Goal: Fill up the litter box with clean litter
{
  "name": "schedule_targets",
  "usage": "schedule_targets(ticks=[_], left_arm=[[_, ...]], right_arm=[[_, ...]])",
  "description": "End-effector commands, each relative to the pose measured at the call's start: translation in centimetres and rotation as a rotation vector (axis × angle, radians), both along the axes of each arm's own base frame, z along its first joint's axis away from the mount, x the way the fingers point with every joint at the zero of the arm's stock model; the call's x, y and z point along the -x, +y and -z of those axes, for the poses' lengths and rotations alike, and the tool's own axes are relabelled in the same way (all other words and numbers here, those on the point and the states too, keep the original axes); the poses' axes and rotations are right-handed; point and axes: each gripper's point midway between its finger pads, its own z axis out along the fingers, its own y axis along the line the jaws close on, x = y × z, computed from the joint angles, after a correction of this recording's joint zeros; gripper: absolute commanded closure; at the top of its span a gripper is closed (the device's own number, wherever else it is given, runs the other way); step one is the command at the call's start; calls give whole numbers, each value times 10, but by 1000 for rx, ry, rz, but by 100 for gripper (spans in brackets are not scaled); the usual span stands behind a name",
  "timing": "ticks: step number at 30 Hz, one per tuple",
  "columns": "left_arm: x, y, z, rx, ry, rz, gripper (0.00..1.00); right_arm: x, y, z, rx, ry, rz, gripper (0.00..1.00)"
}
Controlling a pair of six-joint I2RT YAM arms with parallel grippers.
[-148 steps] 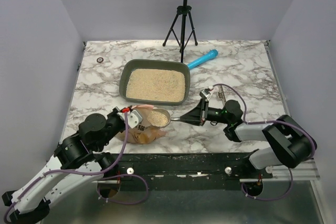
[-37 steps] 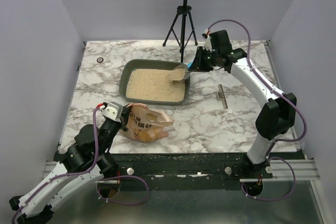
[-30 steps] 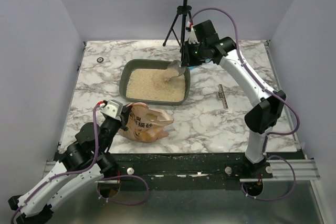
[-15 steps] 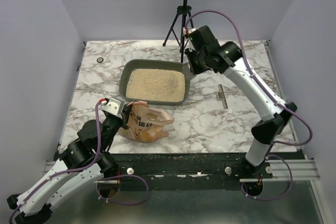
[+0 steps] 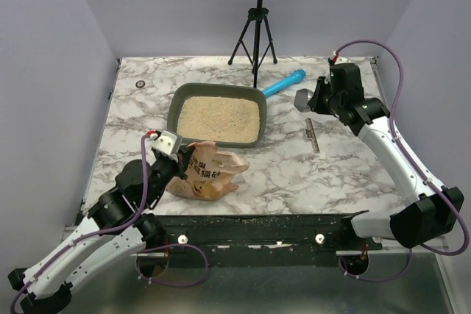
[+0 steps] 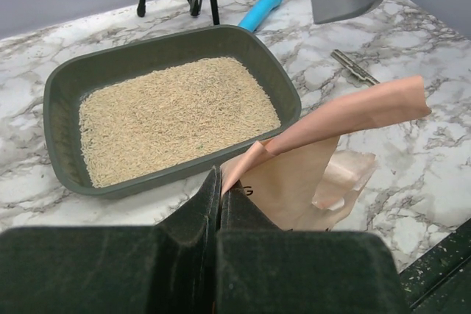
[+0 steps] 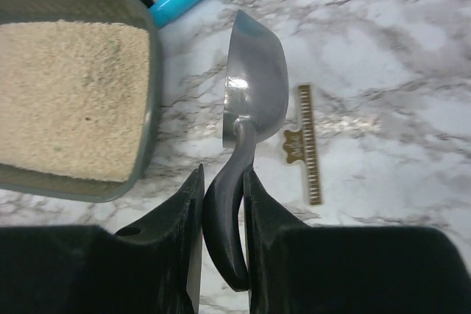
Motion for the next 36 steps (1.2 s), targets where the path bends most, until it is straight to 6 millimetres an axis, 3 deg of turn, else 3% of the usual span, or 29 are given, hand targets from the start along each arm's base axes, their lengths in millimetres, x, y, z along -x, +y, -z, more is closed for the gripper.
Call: schedule_targets(ticks=[1,6,12,17,27,32,36], left_arm=[[7,-13,-83,290,-85,56,100],[3,-36,-101,441,-66,109,100],[-9,-77,-84,460,-22,202,100],[-17,-91,-77,460,-37,224,100],[-23,-91,-63,426,-12,194,100],[-22,-85,-61,417,-11,172,100],[-24,-77,-59,393,-21,138,100]], right_arm=[[-16,40,-59,-357,-234,-140,100],[-24,59,-63,-545,-216,-246,100],[-30,102,-51,-758,-118,-436,99],[-39,132,-29,-923,-24,-583,99],[-54,164,39,-964,160,-650,99],[-56,164,75,-961,242,-593,99],[-51,164,93,-946,301,-578,97]])
